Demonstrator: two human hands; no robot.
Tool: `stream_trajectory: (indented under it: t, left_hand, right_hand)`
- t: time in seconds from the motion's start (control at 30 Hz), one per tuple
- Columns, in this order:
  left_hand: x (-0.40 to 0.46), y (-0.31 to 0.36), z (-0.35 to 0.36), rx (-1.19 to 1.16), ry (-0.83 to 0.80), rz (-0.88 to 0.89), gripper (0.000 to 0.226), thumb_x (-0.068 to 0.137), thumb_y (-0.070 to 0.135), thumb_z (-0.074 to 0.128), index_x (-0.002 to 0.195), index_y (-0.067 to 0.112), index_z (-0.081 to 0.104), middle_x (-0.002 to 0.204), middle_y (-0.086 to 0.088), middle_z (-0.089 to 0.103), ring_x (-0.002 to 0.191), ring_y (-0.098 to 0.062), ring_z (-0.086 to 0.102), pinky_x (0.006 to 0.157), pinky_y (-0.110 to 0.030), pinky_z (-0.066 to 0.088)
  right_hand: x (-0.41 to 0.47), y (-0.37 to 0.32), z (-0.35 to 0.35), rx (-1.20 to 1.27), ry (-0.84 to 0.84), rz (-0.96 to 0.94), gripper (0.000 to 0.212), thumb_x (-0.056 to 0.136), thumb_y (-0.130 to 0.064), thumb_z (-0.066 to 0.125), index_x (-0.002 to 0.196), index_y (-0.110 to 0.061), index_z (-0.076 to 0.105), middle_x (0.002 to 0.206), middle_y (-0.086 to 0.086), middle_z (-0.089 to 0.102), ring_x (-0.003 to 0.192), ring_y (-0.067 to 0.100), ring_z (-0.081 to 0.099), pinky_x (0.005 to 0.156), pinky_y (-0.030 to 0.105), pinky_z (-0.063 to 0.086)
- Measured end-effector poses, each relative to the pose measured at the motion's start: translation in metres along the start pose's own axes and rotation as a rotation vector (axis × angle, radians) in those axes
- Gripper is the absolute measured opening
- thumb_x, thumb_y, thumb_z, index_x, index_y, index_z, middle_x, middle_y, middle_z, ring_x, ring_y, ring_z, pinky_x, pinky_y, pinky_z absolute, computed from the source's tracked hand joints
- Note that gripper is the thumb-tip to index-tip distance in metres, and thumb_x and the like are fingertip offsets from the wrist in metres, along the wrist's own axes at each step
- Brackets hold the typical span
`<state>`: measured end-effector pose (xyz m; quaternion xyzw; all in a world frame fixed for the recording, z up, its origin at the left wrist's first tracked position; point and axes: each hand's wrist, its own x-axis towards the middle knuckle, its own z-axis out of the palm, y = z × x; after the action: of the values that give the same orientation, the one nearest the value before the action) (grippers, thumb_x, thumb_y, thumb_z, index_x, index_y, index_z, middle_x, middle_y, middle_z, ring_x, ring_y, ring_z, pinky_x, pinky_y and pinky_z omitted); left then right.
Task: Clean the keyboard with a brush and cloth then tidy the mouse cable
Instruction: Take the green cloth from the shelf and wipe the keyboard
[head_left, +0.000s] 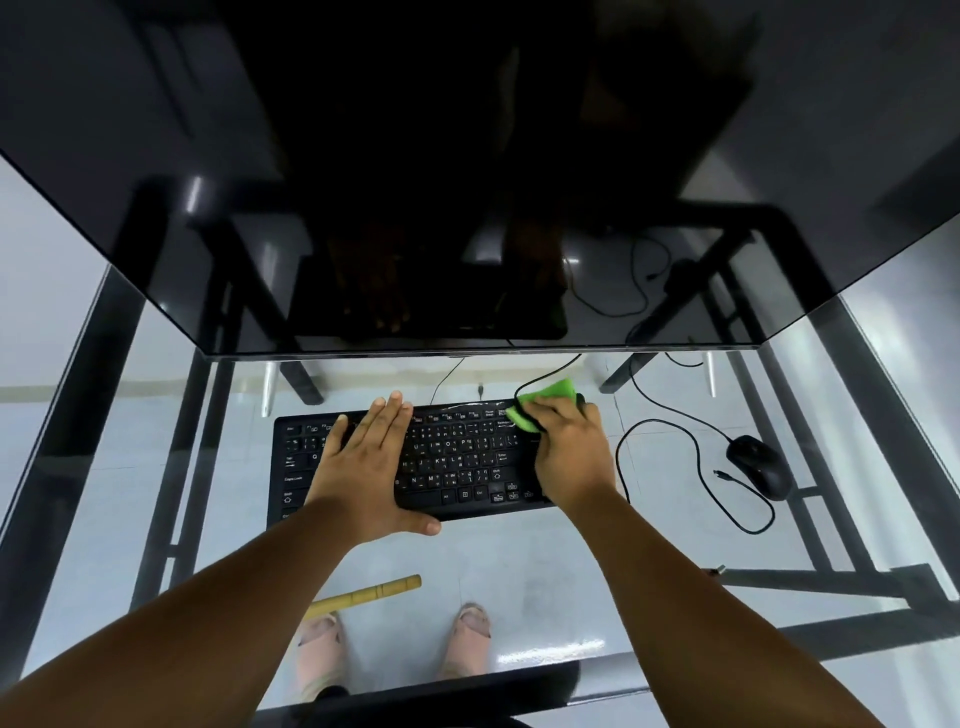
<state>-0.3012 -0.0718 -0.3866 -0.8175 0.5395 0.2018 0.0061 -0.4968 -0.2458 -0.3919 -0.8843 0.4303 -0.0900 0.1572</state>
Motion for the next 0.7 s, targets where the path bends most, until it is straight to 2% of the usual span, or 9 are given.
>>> stream_trajectory:
  t: [0.1,0.23,0.4,0.47,0.57,0.63,0.7]
  left_hand:
    - [-0.003,-0.010,-0.002,-0.012,0.005,-0.020,0.145,0.049,0.095,0.051,0.151,0.022,-0.022,0.158,0.005,-0.027,0.146,-0.012,-0.022,0.120,-0.048,-0.009]
    - [-0.008,-0.022,-0.003,0.006,-0.008,-0.066,0.147,0.048,0.094,0.053,0.151,0.020,-0.021,0.160,0.003,-0.024,0.147,-0.014,-0.022,0.120,-0.048,-0.009]
    - [-0.006,-0.019,-0.006,0.010,-0.026,-0.097,0.148,0.048,0.091,0.058,0.152,0.018,-0.017,0.161,0.001,-0.019,0.148,-0.017,-0.019,0.119,-0.046,-0.010]
    - [-0.004,-0.018,-0.007,0.027,-0.042,-0.101,0.148,0.048,0.090,0.059,0.152,0.017,-0.017,0.162,0.000,-0.019,0.148,-0.019,-0.018,0.120,-0.047,-0.009]
    - [-0.002,-0.016,-0.008,0.057,-0.067,-0.115,0.148,0.049,0.090,0.059,0.152,0.017,-0.018,0.161,-0.001,-0.020,0.148,-0.020,-0.018,0.120,-0.048,-0.009]
    - [-0.002,-0.015,-0.009,0.068,-0.075,-0.114,0.148,0.049,0.090,0.059,0.152,0.017,-0.018,0.161,-0.001,-0.021,0.148,-0.019,-0.019,0.120,-0.048,-0.009]
    - [-0.002,-0.015,-0.009,0.072,-0.079,-0.112,0.148,0.049,0.090,0.059,0.152,0.017,-0.017,0.161,-0.001,-0.021,0.148,-0.019,-0.018,0.120,-0.048,-0.009]
  right_hand:
    - [-0.008,0.010,-0.005,-0.012,0.033,0.062,0.056,0.081,0.004,0.047,0.125,-0.026,0.065,0.122,-0.010,0.061,0.097,0.024,0.045,0.079,0.034,0.052]
    - [0.002,0.000,-0.005,-0.005,0.066,0.241,0.051,0.080,0.003,0.043,0.119,-0.020,0.067,0.118,-0.002,0.060,0.095,0.028,0.042,0.081,0.037,0.047]
    - [-0.004,-0.010,-0.008,-0.041,-0.026,0.083,0.051,0.084,0.000,0.045,0.121,-0.028,0.064,0.120,-0.012,0.057,0.101,0.022,0.042,0.075,0.037,0.051]
    - [-0.002,0.000,-0.013,-0.073,-0.018,0.130,0.051,0.084,-0.002,0.044,0.121,-0.030,0.063,0.121,-0.013,0.056,0.101,0.021,0.042,0.074,0.037,0.052]
    - [0.002,0.006,-0.014,-0.052,0.038,0.297,0.051,0.083,-0.001,0.042,0.123,-0.026,0.062,0.121,-0.007,0.057,0.100,0.025,0.041,0.074,0.037,0.050]
    - [0.000,-0.001,-0.010,-0.042,0.035,0.277,0.053,0.082,0.001,0.043,0.125,-0.022,0.062,0.121,-0.004,0.057,0.097,0.026,0.040,0.079,0.035,0.047]
    - [-0.005,-0.006,-0.006,-0.028,-0.005,0.173,0.054,0.082,0.002,0.044,0.127,-0.024,0.062,0.123,-0.009,0.056,0.098,0.024,0.040,0.080,0.035,0.049]
